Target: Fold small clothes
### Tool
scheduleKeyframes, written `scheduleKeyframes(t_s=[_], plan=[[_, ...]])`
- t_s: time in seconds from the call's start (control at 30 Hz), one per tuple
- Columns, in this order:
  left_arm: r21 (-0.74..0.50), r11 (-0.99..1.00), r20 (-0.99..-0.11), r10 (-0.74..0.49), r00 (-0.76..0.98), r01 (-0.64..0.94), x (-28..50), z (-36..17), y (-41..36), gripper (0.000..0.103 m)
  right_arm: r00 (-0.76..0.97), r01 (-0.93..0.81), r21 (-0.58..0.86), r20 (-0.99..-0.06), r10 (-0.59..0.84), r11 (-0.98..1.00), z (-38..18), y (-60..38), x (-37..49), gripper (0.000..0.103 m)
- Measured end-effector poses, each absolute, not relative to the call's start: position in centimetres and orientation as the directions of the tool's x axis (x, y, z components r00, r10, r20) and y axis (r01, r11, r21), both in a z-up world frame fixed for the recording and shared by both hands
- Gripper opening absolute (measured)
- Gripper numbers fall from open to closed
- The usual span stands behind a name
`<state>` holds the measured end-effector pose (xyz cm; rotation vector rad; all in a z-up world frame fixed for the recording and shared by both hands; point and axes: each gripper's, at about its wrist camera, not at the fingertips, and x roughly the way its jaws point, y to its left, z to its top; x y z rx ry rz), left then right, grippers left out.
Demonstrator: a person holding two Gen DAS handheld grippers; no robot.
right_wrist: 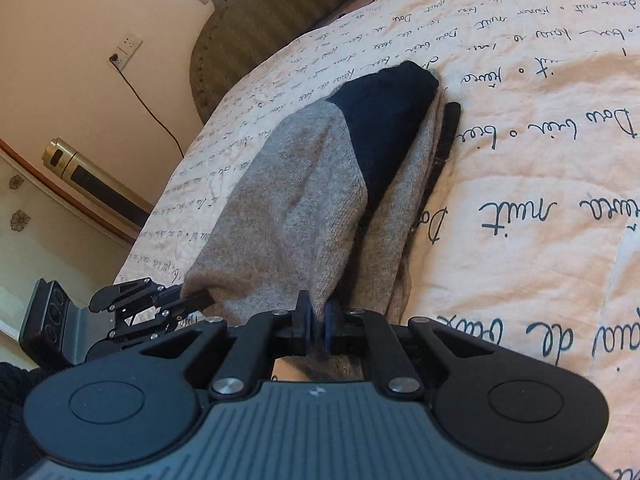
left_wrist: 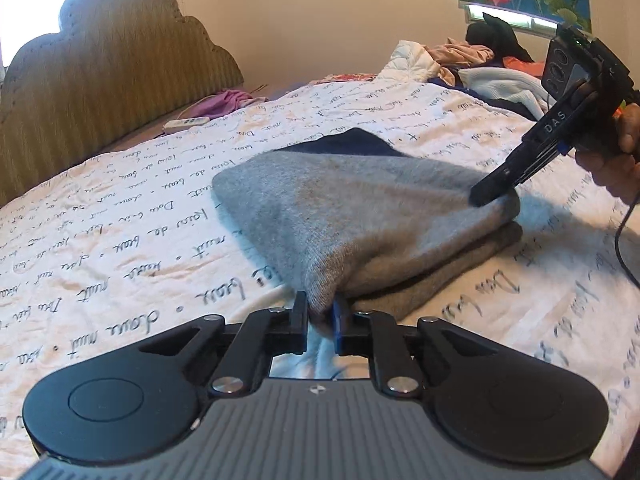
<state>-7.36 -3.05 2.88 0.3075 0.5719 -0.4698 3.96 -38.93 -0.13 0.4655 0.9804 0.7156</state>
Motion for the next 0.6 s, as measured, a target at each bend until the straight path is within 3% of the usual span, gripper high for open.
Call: scheduleKeyframes(t_s=[0.1,0.27,0.33,0.47,0.53,0.6], plan=[[0.159,0.847,-0.615,-0.317,0.722,0.507,-7.1,1.4,-3.2,0.013,0.336,-0.287,0.637,-0.633,0.698,0.716,-2.3,-39.1,4.0,0.005],[0.121,0.780,-0.627,-0.420,0.656,0.614,-8.0,2.2,-2.2,0.021,0.380,-0.251,0.699,-0.565,0.732,0.669,-2.0,-40.2,4.2,0.010],[0.065,0.751,-0.617,-0.487,0.618,0.657,-8.2,3.4,-1.1,0.041,0.413,-0.279,0.682,-0.551,0.725,0.676,-0.5,-40.9,4.0,0.011],[0.009,0.769,-0.514,-0.544,0.663,0.639,-7.1,6.2,-2.2,0.054,0.541,-0.296,0.686,-0.453,0.708,0.665,2.3,-42.0,5.9,0.011],[0.052,0.803,-0.448,-0.513,0.732,0.594,-5.9,6.6,-4.3,0.078,0.583,-0.295,0.688,-0.419,0.696,0.662,3.1,-40.8,8.3,0.011],[0.130,0.836,-0.417,-0.442,0.794,0.534,-4.3,5.8,-6.7,0.083,0.606,-0.280,0.664,-0.438,0.664,0.694,3.1,-39.1,11.4,0.013]])
